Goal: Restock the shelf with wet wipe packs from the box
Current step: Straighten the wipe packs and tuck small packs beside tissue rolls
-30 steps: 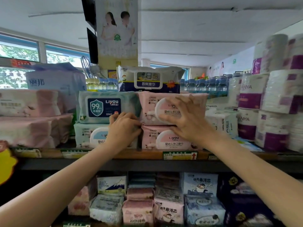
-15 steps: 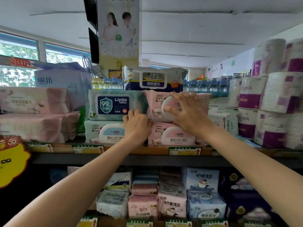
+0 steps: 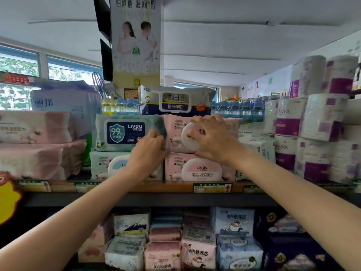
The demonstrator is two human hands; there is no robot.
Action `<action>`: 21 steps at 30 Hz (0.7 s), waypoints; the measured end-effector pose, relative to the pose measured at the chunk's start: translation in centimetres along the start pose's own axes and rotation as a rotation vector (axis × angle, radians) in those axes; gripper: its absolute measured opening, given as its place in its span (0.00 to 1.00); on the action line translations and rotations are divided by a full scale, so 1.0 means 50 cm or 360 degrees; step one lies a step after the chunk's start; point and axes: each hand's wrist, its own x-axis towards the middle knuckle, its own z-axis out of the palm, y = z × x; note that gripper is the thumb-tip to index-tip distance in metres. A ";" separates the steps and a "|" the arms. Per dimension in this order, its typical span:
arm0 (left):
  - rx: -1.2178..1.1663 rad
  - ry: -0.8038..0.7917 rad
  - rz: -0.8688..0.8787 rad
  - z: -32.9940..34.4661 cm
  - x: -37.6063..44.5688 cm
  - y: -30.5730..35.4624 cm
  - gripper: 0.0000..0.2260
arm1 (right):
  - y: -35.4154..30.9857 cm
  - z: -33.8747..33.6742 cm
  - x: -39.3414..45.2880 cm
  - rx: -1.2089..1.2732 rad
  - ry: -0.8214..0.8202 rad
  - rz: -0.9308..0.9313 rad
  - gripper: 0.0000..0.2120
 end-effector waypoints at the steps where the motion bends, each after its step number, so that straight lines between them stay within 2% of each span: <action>1: 0.0088 0.0128 0.0074 -0.015 0.007 -0.009 0.11 | -0.002 -0.010 0.005 -0.0002 -0.0018 0.0017 0.24; 3: 0.0340 0.0259 0.0095 -0.039 0.032 -0.040 0.18 | -0.013 -0.021 0.021 -0.0034 -0.0043 0.0044 0.26; 5: 0.0371 0.0148 -0.0072 -0.056 0.062 -0.061 0.22 | -0.038 -0.024 0.044 -0.0040 -0.0064 0.0045 0.27; 8: 0.0348 0.0077 -0.0212 -0.048 0.099 -0.054 0.19 | -0.068 -0.011 0.072 0.0057 -0.0148 0.0099 0.32; 10: 0.0351 0.0157 -0.0216 -0.039 0.118 -0.040 0.15 | -0.073 0.001 0.078 0.0102 -0.0200 0.0155 0.35; 14: 0.0050 0.0328 -0.0197 -0.030 0.144 -0.024 0.08 | -0.063 0.008 0.078 0.0107 -0.0223 0.0168 0.40; 18: -0.0163 0.0450 -0.0122 -0.019 0.137 -0.029 0.06 | -0.062 0.000 0.089 0.0214 -0.0260 0.0209 0.39; 21: -0.0194 0.0272 -0.0093 -0.028 0.152 -0.036 0.05 | -0.067 -0.015 0.099 0.0261 -0.0296 0.0211 0.34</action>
